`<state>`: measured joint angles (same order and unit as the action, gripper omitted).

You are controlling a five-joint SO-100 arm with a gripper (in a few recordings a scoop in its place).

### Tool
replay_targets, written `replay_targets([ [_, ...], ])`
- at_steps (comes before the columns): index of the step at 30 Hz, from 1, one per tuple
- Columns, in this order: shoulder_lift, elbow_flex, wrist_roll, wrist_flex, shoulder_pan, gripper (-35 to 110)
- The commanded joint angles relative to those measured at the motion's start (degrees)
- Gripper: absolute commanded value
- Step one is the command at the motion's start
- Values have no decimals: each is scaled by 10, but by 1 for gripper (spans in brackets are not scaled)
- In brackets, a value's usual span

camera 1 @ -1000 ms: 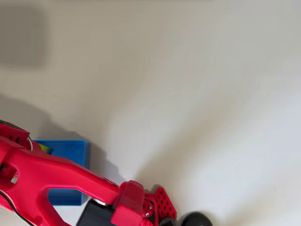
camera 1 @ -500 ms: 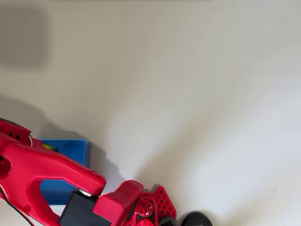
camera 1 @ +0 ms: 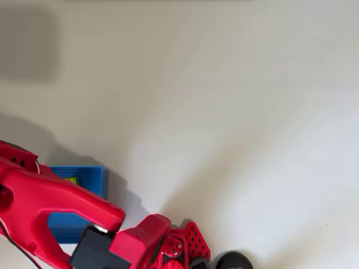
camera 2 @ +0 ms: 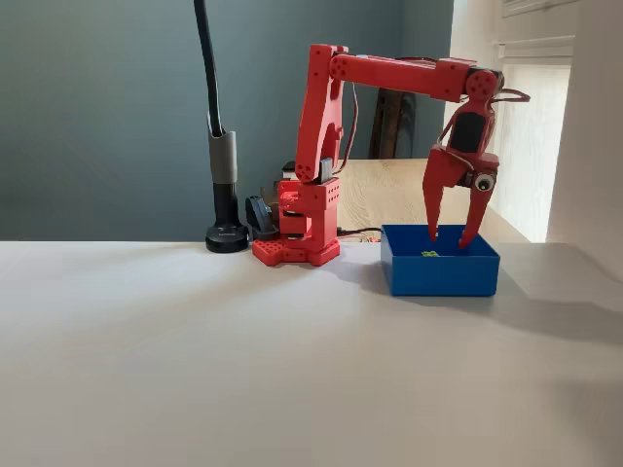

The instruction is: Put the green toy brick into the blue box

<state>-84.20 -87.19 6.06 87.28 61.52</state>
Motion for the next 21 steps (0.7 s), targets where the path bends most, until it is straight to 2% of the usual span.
replay_targets([
  [1,-25,36,-8,9,7,0],
  [12,-139,45,-6,5,-5,0],
  [21,-210,-44,20,-73,-191,0],
])
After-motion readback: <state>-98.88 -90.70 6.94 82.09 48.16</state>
